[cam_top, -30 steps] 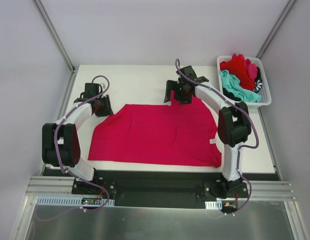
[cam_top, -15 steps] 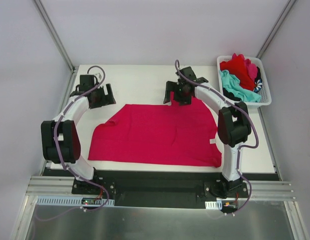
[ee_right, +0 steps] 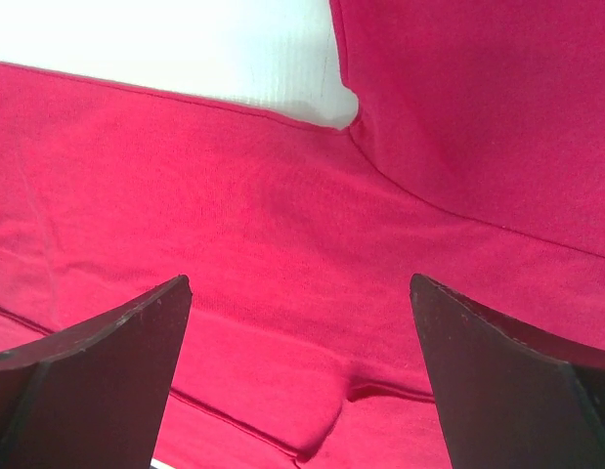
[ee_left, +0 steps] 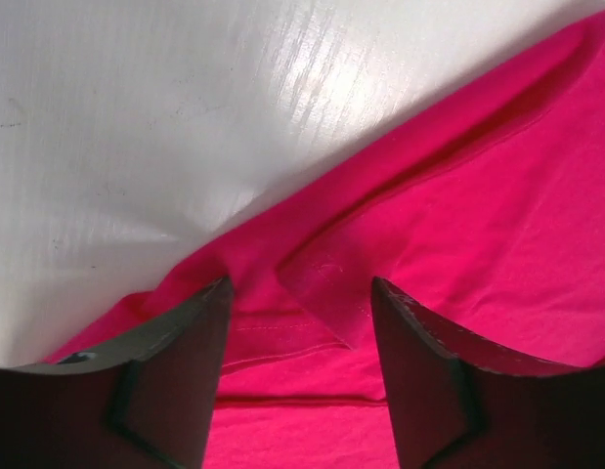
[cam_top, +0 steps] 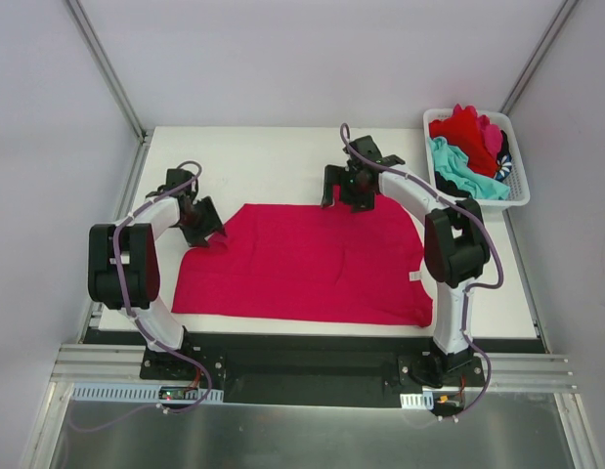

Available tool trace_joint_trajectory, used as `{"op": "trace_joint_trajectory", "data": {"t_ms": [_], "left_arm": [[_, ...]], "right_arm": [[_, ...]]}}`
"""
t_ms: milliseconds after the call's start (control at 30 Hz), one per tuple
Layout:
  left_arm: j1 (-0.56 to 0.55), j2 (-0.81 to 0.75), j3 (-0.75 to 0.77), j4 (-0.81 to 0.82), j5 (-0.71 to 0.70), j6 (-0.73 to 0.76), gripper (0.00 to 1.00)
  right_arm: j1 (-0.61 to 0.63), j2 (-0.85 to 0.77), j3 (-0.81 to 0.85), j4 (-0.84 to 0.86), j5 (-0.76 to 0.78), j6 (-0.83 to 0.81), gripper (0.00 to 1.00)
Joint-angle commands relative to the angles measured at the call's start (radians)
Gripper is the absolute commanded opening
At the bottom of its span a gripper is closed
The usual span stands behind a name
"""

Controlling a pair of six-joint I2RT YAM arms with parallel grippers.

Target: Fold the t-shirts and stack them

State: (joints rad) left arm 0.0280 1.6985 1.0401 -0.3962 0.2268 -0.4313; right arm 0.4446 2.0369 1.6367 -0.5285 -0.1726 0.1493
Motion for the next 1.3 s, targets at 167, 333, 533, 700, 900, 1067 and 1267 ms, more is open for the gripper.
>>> {"op": "trace_joint_trajectory", "data": {"t_ms": [167,333,533,700,900,1067,1267], "left_arm": [[0.007,0.003,-0.014,0.059,0.071,-0.077,0.55],[0.007,-0.014,-0.026,0.069,0.062,-0.075,0.47],[0.007,0.012,-0.022,0.082,0.03,-0.073,0.27],[0.013,0.013,0.059,0.082,-0.004,0.04,0.0],[0.033,0.033,0.199,0.077,-0.04,0.233,0.0],[0.073,0.111,0.296,0.076,-0.046,0.362,0.0],[0.087,0.272,0.481,0.042,-0.069,0.413,0.49]], "right_arm": [[0.014,-0.061,-0.018,-0.004,0.005,0.009,0.99],[0.014,-0.06,-0.031,0.001,0.007,0.013,0.99],[0.016,-0.063,-0.035,0.002,0.01,0.018,0.99],[0.016,-0.083,-0.06,0.002,0.018,0.013,0.99],[0.016,-0.093,-0.081,0.002,0.018,0.015,0.99],[0.017,-0.098,-0.09,0.001,0.018,0.015,0.99],[0.019,-0.093,-0.094,-0.014,0.008,0.013,0.99]]}}
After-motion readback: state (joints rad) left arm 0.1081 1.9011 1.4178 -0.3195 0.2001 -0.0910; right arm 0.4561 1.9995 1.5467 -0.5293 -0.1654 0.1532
